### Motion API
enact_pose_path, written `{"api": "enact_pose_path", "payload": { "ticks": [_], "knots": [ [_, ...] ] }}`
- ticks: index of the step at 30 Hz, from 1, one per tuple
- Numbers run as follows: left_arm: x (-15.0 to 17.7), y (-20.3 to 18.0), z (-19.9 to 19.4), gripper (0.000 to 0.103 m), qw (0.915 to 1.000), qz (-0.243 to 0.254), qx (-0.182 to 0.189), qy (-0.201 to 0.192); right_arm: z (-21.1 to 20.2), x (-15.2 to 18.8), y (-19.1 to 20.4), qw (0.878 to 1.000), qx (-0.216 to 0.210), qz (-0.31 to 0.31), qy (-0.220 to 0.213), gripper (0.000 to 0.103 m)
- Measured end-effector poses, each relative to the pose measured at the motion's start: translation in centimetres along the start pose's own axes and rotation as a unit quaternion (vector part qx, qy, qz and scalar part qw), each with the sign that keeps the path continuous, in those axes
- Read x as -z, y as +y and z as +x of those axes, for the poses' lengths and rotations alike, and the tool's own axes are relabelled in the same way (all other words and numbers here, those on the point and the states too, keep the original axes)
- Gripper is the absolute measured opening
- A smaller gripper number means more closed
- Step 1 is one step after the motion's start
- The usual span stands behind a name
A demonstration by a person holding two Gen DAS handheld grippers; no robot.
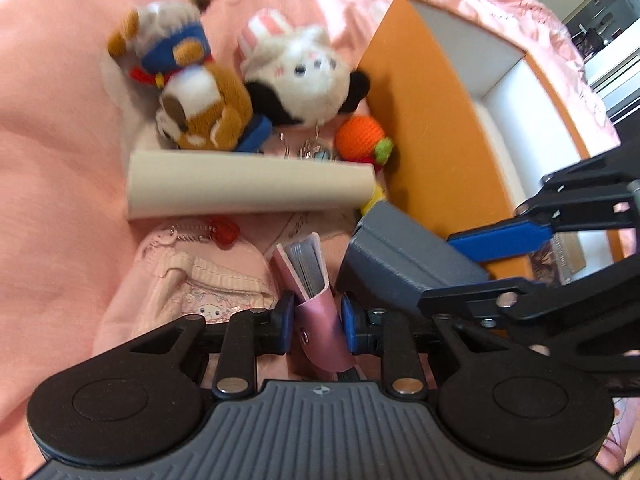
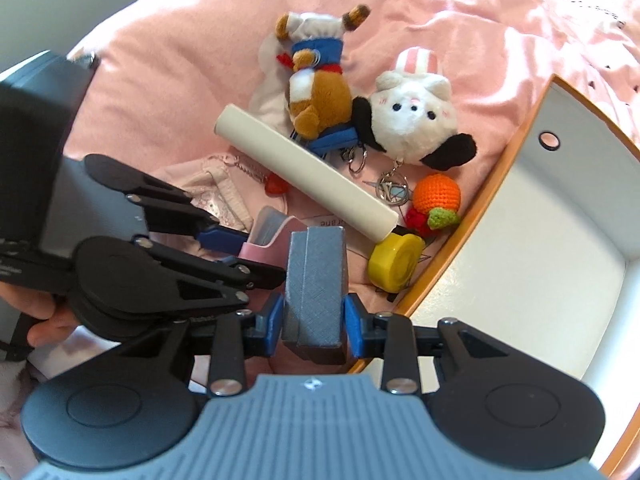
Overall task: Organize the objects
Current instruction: 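Grasp the grey block with the right tool while the left tool grasps the pink holder, then carry the grey block and pink holder into the box and set them down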
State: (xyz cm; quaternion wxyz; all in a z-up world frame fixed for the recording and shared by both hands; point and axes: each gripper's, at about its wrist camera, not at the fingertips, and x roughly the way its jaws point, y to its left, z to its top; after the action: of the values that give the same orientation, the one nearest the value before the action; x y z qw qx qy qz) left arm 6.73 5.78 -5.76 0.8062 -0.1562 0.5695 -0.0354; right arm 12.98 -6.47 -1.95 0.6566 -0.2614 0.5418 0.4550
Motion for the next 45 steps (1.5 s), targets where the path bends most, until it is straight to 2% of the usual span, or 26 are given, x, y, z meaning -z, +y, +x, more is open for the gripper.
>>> {"api": "enact_pose_path", "payload": {
  "ticks": [3, 6, 11, 15, 20, 24, 30, 35, 41, 45],
  "knots": [
    [0.0, -0.4, -1.8, 0.027, 0.9997, 0.004, -0.005, -0.024, -0.8, 0.7, -0.1, 0.999, -0.007, 0.026, -0.033, 0.035],
    [0.1, -0.4, -3.4, 0.027, 0.9994, 0.001, 0.005, -0.036, -2.1, 1.4, -0.2, 0.996, -0.019, 0.052, -0.071, 0.035],
    [-0.7, -0.4, -5.8, 0.027, 0.9982, -0.004, 0.019, -0.057, -4.4, 2.3, 0.0, 0.987, -0.038, 0.087, -0.132, 0.035],
    [-1.0, -0.9, -7.8, 0.027, 0.996, -0.004, 0.016, -0.088, -6.2, 3.1, 0.0, 0.978, -0.04, 0.109, -0.172, 0.035],
    [-1.5, -2.3, -10.6, 0.027, 0.9913, 0.007, 0.015, -0.131, -9.2, 4.4, 0.0, 0.965, -0.023, 0.132, -0.226, 0.035],
    [-2.1, -3.9, -12.0, 0.027, 0.987, 0.024, 0.033, -0.155, -11.3, 5.7, -0.5, 0.953, -0.015, 0.152, -0.261, 0.035],
    [-3.2, -6.8, -13.0, 0.027, 0.9803, 0.049, 0.072, -0.177, -14.1, 8.2, -2.2, 0.935, 0.019, 0.191, -0.299, 0.035],
    [-4.0, -9.9, -11.7, 0.027, 0.9782, 0.071, 0.112, -0.16, -14.3, 11.0, -5.0, 0.921, 0.052, 0.245, -0.298, 0.035],
    [-4.9, -12.1, -6.9, 0.027, 0.9837, 0.059, 0.15, -0.079, -11.2, 13.9, -7.6, 0.914, 0.069, 0.301, -0.262, 0.035],
    [-5.2, -13.1, -4.2, 0.027, 0.9876, 0.059, 0.138, -0.046, -9.5, 15.2, -8.9, 0.909, 0.064, 0.329, -0.247, 0.035]
  ]
}}
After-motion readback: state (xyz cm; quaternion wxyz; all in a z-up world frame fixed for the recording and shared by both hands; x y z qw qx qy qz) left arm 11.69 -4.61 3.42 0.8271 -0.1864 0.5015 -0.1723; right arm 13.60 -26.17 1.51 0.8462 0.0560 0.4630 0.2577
